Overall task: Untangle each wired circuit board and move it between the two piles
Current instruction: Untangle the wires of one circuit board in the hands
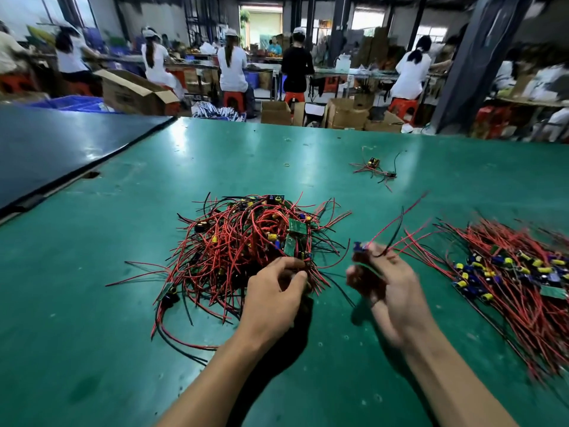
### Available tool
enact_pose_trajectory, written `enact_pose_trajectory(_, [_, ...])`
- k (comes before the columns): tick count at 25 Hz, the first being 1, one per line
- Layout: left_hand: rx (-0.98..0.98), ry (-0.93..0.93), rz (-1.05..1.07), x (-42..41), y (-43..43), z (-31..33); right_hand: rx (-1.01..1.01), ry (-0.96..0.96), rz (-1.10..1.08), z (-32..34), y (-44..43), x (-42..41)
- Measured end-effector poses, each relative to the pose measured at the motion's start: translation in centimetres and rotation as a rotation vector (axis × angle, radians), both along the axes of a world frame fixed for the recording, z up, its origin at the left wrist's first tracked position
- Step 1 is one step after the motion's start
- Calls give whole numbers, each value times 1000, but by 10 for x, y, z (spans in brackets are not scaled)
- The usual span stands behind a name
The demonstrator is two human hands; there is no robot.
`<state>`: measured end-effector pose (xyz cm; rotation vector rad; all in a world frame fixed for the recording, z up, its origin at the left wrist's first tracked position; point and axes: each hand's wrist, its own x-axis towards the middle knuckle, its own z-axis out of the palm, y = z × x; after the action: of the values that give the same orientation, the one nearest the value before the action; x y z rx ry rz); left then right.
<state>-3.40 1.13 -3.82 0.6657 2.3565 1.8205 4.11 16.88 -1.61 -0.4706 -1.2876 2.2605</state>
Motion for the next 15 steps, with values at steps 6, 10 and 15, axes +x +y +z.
enact_pose_trajectory(6, [133,-153,-122,11,-1,11,181,-153,316,-17,-9,4])
enact_pose_trajectory(10, [163,-268,-255,11,0,11,301,-144,253,-18,-15,-1])
enact_pose_trajectory(15, [241,-361,-338,17,2,9,257,-149,226,-14,-11,-3])
